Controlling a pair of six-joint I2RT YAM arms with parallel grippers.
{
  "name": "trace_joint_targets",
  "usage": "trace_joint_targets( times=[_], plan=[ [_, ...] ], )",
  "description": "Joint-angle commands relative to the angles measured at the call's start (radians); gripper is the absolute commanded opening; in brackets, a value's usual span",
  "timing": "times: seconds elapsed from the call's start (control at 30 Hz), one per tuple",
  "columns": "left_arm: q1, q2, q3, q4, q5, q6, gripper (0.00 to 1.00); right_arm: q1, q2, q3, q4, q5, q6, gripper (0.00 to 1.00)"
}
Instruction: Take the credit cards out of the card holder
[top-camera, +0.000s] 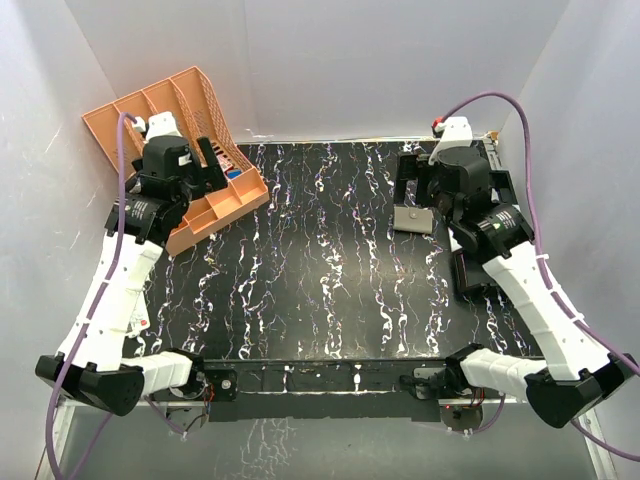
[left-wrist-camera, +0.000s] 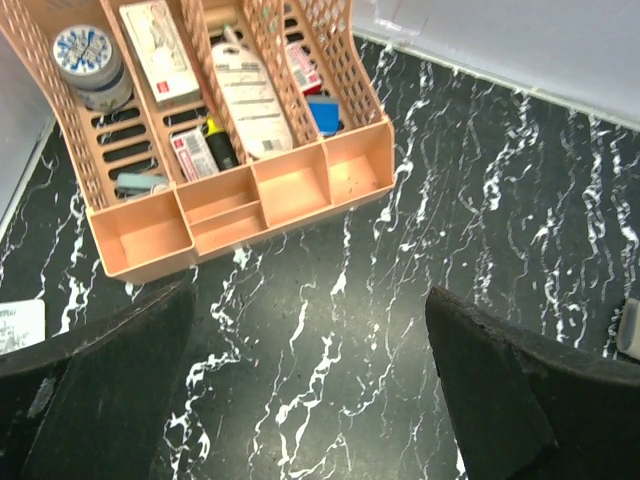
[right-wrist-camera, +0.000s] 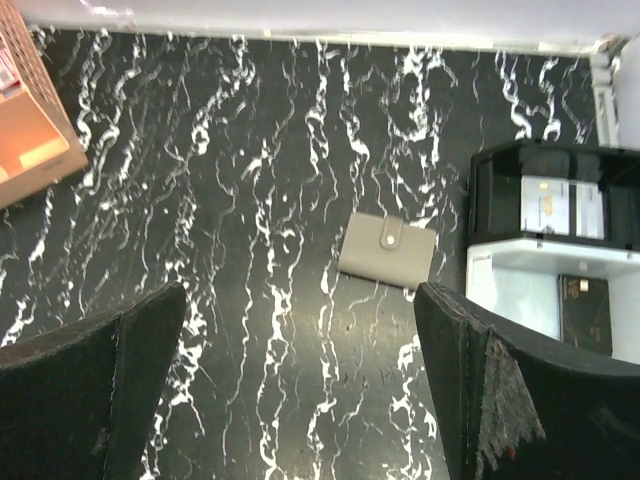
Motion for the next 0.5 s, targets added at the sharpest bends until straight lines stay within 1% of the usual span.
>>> trace_joint_targets(
  times=[0.0,0.07,0.13,0.27,0.47],
  plan=[
    [0.057,-0.051,-0.092,0.100,0.067,0.008,0.98,-0.079,-0.045,-0.074,0.068,-0.161,0.036,0.98],
    [0.085,-0.063,-0.143,0.129,0.122,0.035,0.98,-0.116,-0.047,-0.108,0.072,-0.219,0.048,0.98],
    [0.109,-0.076,-0.193,0.157,0.214,0.074,0.99,-0.154,-0.046,-0.140,0.083,-0.280,0.062,0.98],
    [0.156,-0.105,-0.306,0.213,0.293,0.039,0.99,-0.221,-0.014,-0.175,0.083,-0.382,0.087,0.98],
    [0.205,-0.109,-0.432,0.255,0.478,0.049,0.99,-0.289,0.085,-0.180,0.076,-0.494,0.149,0.98]
  ],
)
